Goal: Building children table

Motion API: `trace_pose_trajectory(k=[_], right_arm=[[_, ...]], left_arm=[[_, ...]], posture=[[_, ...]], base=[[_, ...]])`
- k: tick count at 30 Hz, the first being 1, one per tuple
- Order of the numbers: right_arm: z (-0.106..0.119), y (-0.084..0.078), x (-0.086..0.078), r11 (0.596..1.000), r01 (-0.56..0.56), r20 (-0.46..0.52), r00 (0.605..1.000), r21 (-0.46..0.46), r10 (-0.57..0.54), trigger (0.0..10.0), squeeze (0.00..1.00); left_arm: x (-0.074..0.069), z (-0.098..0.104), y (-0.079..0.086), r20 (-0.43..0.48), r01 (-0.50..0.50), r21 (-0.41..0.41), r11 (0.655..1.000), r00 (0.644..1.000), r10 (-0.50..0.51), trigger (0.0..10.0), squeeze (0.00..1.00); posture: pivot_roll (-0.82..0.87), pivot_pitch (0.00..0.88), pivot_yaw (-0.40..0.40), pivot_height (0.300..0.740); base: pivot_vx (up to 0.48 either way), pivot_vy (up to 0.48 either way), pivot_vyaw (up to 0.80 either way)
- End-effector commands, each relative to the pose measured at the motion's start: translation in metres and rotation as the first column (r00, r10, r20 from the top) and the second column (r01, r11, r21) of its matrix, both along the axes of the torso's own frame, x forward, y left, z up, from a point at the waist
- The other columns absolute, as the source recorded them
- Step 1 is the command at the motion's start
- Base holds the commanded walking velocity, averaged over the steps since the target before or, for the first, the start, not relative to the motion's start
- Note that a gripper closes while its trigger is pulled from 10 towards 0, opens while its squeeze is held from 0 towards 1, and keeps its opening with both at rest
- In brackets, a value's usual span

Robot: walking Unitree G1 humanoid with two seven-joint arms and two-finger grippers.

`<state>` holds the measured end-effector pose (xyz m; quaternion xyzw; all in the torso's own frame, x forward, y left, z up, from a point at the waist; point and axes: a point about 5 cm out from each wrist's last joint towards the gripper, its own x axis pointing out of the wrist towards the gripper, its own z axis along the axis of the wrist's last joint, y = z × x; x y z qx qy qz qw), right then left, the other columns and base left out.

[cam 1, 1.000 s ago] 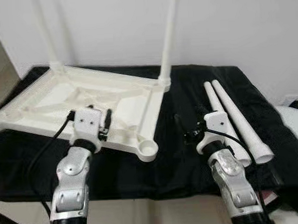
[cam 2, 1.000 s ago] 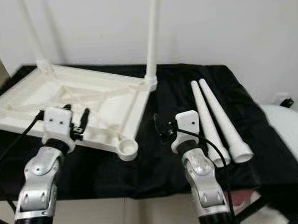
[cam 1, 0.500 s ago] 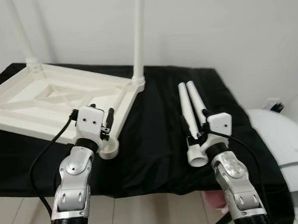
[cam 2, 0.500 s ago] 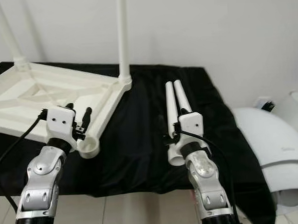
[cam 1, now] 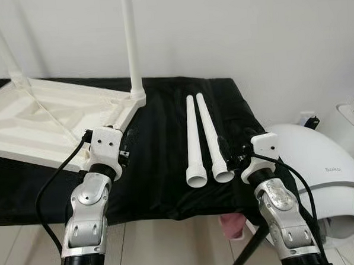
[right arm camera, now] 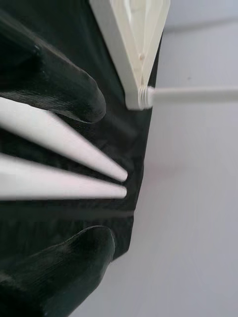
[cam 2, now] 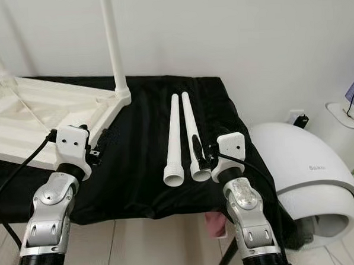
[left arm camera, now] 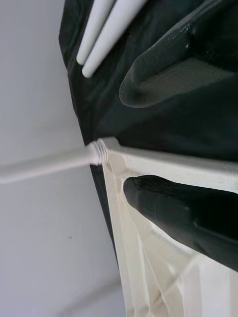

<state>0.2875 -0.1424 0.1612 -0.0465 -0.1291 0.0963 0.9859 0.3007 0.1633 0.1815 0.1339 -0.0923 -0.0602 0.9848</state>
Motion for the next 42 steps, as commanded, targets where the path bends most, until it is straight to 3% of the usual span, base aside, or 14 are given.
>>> trace_pose_trajectory(k=[1, 17, 21, 24, 26, 27, 29, 33, 35, 36, 38, 40, 42], right_arm=[[0.001, 0.005, -0.001, 1.0, -0.014, 0.005, 1.0, 0.003, 0.014, 10.0, 0.0], [0.001, 0.006, -0.001, 1.0, -0.016, 0.0, 1.0, 0.0, 0.016, 10.0, 0.0], [-0.003, 0.007, 0.003, 1.0, -0.001, -0.056, 0.998, -0.014, 0.0, 10.0, 0.0], [0.011, 0.012, 0.026, 0.997, 0.037, -0.119, 0.992, -0.063, -0.044, 10.0, 0.0], [0.011, 0.012, 0.026, 0.997, 0.037, -0.119, 0.992, -0.063, -0.044, 10.0, 0.0], [0.018, 0.017, 0.036, 0.999, 0.029, -0.146, 0.989, -0.028, -0.033, 10.0, 0.0], [0.025, 0.028, 0.059, 0.997, 0.041, -0.26, 0.965, 0.059, -0.024, 10.0, 0.0], [0.026, 0.032, 0.066, 0.994, 0.048, -0.302, 0.953, 0.093, -0.017, 10.0, 0.0], [0.026, 0.042, 0.082, 0.986, 0.079, -0.411, 0.912, 0.146, -0.013, 10.0, 0.0], [0.026, 0.042, 0.082, 0.986, 0.079, -0.411, 0.912, 0.146, -0.013, 10.0, 0.0], [0.02, 0.046, 0.093, 0.978, 0.133, -0.514, 0.857, 0.158, -0.034, 10.0, 0.0], [0.015, 0.045, 0.097, 0.972, 0.171, -0.579, 0.814, 0.161, -0.047, 10.0, 0.0], [0.013, 0.045, 0.098, 0.969, 0.183, -0.599, 0.799, 0.165, -0.049, 10.0, 0.0]], left_arm=[[0.0, -0.001, 0.007, 0.011, -0.076, -0.016, 0.997, 0.997, 0.076, 10.0, 0.0], [-0.001, -0.001, 0.004, 0.008, -0.055, -0.003, 0.998, 0.998, 0.055, 10.0, 0.0], [-0.001, -0.001, 0.003, 0.007, -0.05, 0.0, 0.999, 0.999, 0.05, 10.0, 0.0], [0.0, 0.006, -0.001, 0.012, 0.015, 0.02, 1.0, 1.0, -0.015, 10.0, 0.0], [0.0, 0.006, -0.001, 0.012, 0.015, 0.02, 1.0, 1.0, -0.015, 10.0, 0.0], [-0.001, 0.01, -0.005, 0.018, 0.059, 0.036, 0.998, 0.998, -0.06, 10.0, 0.0], [-0.002, 0.026, -0.014, 0.045, 0.161, 0.083, 0.983, 0.985, -0.165, 10.0, 0.0], [-0.003, 0.032, -0.017, 0.056, 0.192, 0.097, 0.977, 0.979, -0.198, 10.0, 0.0], [-0.007, 0.046, -0.026, 0.08, 0.258, 0.114, 0.959, 0.96, -0.268, 10.0, 0.0], [-0.007, 0.046, -0.026, 0.08, 0.258, 0.114, 0.959, 0.96, -0.268, 10.0, 0.0], [-0.018, 0.055, -0.039, 0.09, 0.34, 0.125, 0.932, 0.932, -0.352, 10.0, 0.0], [-0.026, 0.058, -0.046, 0.088, 0.385, 0.131, 0.914, 0.913, -0.397, 10.0, 0.0], [-0.027, 0.058, -0.048, 0.087, 0.395, 0.132, 0.909, 0.909, -0.407, 10.0, 0.0]], posture=[[0.05, 0.025, -0.039, 0.74], [0.05, 0.034, -0.037, 0.74], [0.05, 0.036, -0.037, 0.74], [0.03, 0.049, -0.031, 0.74], [0.03, 0.049, -0.031, 0.74], [0.03, 0.051, -0.032, 0.74], [0.03, 0.057, -0.036, 0.74], [0.04, 0.062, -0.041, 0.74], [0.04, 0.069, -0.054, 0.74], [0.04, 0.069, -0.054, 0.74], [0.05, 0.082, -0.073, 0.74], [0.05, 0.09, -0.084, 0.74], [0.05, 0.091, -0.087, 0.74]], base=[[0.0, 0.0, 0.0], [0.0, 0.0, 0.0], [0.0, 0.0, 0.0], [0.0, 0.0, 0.0], [0.0, 0.0, 0.0], [0.0, 0.0, 0.0], [0.0, 0.0, 0.0], [0.0, 0.0, 0.0], [0.0, 0.0, 0.0], [0.0, 0.0, 0.0], [0.0, 0.0, 0.0], [0.0, 0.0, 0.0], [0.0, 0.0, 0.0]])
